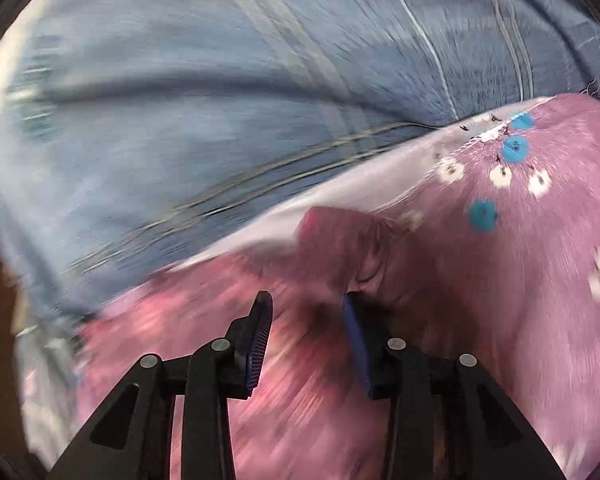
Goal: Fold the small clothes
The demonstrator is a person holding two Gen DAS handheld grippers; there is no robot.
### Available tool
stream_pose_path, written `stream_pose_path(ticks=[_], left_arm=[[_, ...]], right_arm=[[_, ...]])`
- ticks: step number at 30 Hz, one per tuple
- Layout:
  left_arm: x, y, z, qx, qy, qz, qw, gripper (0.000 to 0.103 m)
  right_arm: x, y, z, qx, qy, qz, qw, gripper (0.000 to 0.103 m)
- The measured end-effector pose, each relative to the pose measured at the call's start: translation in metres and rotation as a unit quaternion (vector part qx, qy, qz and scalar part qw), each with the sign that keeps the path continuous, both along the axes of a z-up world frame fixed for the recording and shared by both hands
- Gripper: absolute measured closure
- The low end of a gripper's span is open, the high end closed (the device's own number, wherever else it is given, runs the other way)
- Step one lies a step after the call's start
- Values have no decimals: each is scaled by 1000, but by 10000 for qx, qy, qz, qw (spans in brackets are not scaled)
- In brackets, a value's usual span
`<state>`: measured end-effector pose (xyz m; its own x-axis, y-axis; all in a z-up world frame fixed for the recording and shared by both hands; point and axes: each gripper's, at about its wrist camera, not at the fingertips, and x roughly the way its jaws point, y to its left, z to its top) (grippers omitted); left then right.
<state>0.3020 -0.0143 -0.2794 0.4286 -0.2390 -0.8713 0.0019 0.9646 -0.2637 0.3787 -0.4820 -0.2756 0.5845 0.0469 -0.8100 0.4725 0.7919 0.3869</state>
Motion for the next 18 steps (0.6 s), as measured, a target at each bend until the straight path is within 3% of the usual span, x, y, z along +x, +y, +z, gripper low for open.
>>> stream_pose_path(ticks=[1,2,6,8,10,13,16,18], left_arm=[[2,0,0,-1,-8,21,10000,32],[3,1,1,5,-27,54,10000,32],[0,12,7,11,-80,221,9997,32],[-6,18,11,-59,-114,273,9995,32],[-14,24,19,-68,-240,301,9992,32],[-31,34,25,-103,-264,321,9991,32],[-58,45,20,-701,-33,428,9966,32],[-83,44,14,-1088,72,435,9931,32]], right_arm=[[10,-16,-15,104,150,-255,9995,85],[10,-24,-18,195,36,-391,9990,87],[-27,-22,-1,25,-533,-752,9957,77],[-51,0,12,-86,-676,-489,9965,77],[-89,35,29,117,-1041,66,9945,75],[-135,84,39,262,-1153,645,9909,70],[-163,115,39,715,-1157,939,9862,70],[-173,133,38,706,-1110,1180,9843,70]])
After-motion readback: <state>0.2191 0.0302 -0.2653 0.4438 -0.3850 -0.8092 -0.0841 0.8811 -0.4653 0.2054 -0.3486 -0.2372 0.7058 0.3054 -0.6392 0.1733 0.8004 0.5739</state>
